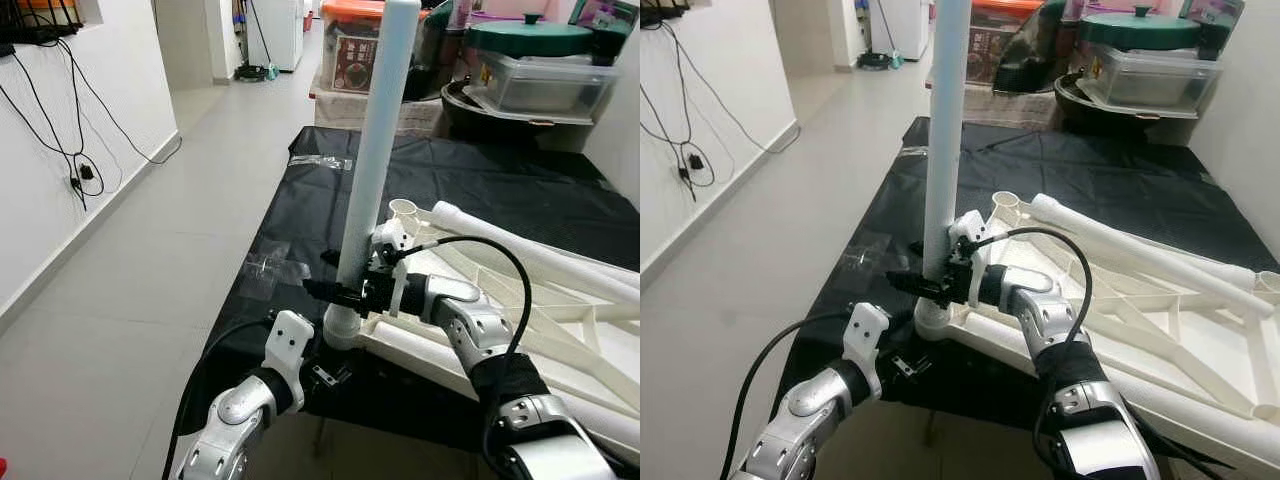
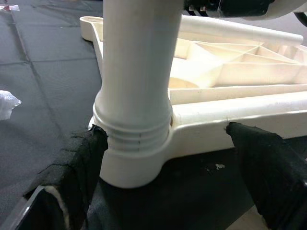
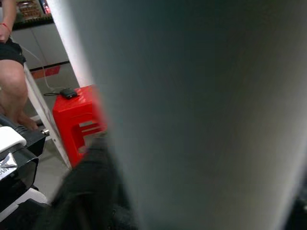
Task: Building children table
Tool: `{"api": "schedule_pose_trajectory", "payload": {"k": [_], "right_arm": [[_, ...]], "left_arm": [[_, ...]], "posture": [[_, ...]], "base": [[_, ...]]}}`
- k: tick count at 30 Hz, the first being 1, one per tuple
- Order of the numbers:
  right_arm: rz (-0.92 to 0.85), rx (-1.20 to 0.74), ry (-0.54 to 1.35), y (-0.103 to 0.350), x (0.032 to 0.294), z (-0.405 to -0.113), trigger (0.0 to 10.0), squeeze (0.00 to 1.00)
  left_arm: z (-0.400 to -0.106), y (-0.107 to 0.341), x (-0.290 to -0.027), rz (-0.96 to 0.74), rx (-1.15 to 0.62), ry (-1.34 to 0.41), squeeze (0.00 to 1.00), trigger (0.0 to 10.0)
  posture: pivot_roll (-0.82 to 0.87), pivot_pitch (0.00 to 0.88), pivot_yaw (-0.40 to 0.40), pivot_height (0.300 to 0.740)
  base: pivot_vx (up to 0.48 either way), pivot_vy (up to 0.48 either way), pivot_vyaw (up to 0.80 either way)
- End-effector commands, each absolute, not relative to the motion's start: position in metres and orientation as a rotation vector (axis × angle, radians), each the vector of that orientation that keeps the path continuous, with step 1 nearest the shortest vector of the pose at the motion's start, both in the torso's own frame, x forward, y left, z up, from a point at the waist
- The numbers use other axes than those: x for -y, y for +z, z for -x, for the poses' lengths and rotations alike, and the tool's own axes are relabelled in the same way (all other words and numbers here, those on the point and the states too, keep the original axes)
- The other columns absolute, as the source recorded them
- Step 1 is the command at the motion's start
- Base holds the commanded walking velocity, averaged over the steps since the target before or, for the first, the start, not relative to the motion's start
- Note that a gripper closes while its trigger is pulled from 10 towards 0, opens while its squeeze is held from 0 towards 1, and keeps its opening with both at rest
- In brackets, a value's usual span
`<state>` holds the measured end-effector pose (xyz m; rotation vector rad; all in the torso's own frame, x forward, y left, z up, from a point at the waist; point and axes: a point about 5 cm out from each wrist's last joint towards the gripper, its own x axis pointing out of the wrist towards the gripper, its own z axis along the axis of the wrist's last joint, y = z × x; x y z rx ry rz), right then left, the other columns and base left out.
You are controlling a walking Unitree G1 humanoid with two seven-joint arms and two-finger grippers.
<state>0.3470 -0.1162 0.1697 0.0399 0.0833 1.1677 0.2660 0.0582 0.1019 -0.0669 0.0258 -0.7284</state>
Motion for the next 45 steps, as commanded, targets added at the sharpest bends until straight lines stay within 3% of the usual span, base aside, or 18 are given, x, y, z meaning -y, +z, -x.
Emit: {"api": "schedule_pose_trajectory", "payload": {"k": [1, 6, 10, 16, 17, 20, 24, 29, 32, 33, 34, 35, 38, 39, 40, 41, 45], "right_arm": [[-0.022, -0.109, 1.197, 0.165, 0.108, -0.346, 0.0, 0.0], [-0.001, -0.084, 1.118, 0.164, 0.111, -0.349, 0.0, 0.0], [0.028, -0.014, 0.75, 0.168, 0.123, -0.365, 0.0, 0.0], [0.034, 0.009, 0.448, 0.171, 0.137, -0.373, 0.0, 0.0], [0.004, 0.018, 0.261, 0.172, 0.146, -0.374, 0.0, 0.0], [-0.019, 0.02, 0.135, 0.171, 0.153, -0.374, 0.0, 0.0], [-0.131, 0.058, -0.33, 0.168, 0.159, -0.351, 0.0, 0.0], [-0.174, 0.059, -0.47, 0.162, 0.149, -0.339, 0.0, 0.0], [-0.196, 0.048, -0.448, 0.158, 0.139, -0.338, 0.0, 0.0], [-0.21, 0.059, -0.373, 0.159, 0.13, -0.34, 6.8, 0.0], [-0.21, 0.059, -0.373, 0.159, 0.13, -0.34, 6.8, 0.0], [-0.235, 0.077, -0.261, 0.16, 0.118, -0.341, 10.0, 1.0], [-0.244, 0.117, -0.12, 0.164, 0.105, -0.342, 10.0, 1.0], [-0.218, 0.149, -0.009, 0.164, 0.103, -0.34, 10.0, 0.8], [-0.218, 0.149, -0.009, 0.164, 0.103, -0.34, 10.0, 0.8], [-0.217, 0.153, 0.062, 0.163, 0.103, -0.34, 10.0, 0.0], [-0.193, 0.117, 0.189, 0.157, 0.107, -0.338, 10.0, 0.0]], "left_arm": [[-0.264, 0.101, -0.056, 0.073, -0.035, -0.73, 0.0, 10.0], [-0.264, 0.101, -0.056, 0.073, -0.036, -0.731, 0.0, 10.0], [-0.264, 0.101, -0.056, 0.074, -0.039, -0.731, 0.0, 10.0], [-0.265, 0.101, -0.057, 0.072, -0.04, -0.733, 0.0, 10.0], [-0.265, 0.101, -0.057, 0.072, -0.04, -0.734, 0.0, 10.0], [-0.265, 0.101, -0.057, 0.072, -0.041, -0.734, 0.0, 10.0], [-0.265, 0.101, -0.057, 0.07, -0.041, -0.738, 0.0, 10.0], [-0.265, 0.1, -0.056, 0.07, -0.04, -0.736, 0.0, 10.0], [-0.265, 0.1, -0.056, 0.069, -0.039, -0.735, 0.0, 10.0], [-0.265, 0.1, -0.056, 0.07, -0.039, -0.735, 0.0, 10.0], [-0.265, 0.1, -0.056, 0.07, -0.039, -0.735, 0.0, 10.0], [-0.265, 0.1, -0.056, 0.07, -0.04, -0.736, 0.0, 10.0], [-0.264, 0.1, -0.056, 0.07, -0.042, -0.738, 0.0, 10.0], [-0.264, 0.099, -0.056, 0.07, -0.043, -0.74, 0.0, 10.0], [-0.264, 0.099, -0.056, 0.07, -0.043, -0.74, 0.0, 10.0], [-0.264, 0.099, -0.056, 0.07, -0.043, -0.741, 0.0, 10.0], [-0.264, 0.099, -0.056, 0.07, -0.043, -0.741, 0.0, 10.0]], "posture": [[0.11, 0.0, -0.102, 0.74], [0.11, 0.0, -0.102, 0.74], [0.11, 0.0, -0.097, 0.74], [0.11, 0.0, -0.093, 0.74], [0.1, 0.0, -0.089, 0.74], [0.1, 0.0, -0.089, 0.74], [0.1, 0.0, -0.088, 0.74], [0.11, 0.0, -0.095, 0.74], [0.11, 0.0, -0.095, 0.74], [0.11, 0.0, -0.095, 0.74], [0.11, 0.0, -0.095, 0.74], [0.1, 0.0, -0.092, 0.74], [0.1, 0.0, -0.092, 0.74], [0.1, 0.0, -0.089, 0.74], [0.1, 0.0, -0.089, 0.74], [0.1, 0.0, -0.089, 0.74], [0.1, 0.0, -0.089, 0.74]], "base": [[0.0, 0.0, 0.0], [0.0, 0.0, 0.0], [0.0, 0.0, 0.0], [0.0, 0.0, 0.0], [0.0, 0.0, 0.0], [0.0, 0.0, 0.0], [0.0, 0.0, 0.0], [0.0, 0.0, 0.0], [0.0, 0.0, 0.0], [0.0, 0.0, 0.0], [0.0, 0.0, 0.0], [0.0, 0.0, 0.0], [0.0, 0.0, 0.0], [0.0, 0.0, 0.0], [0.0, 0.0, 0.0], [0.0, 0.0, 0.0], [0.0, 0.0, 0.0]]}}
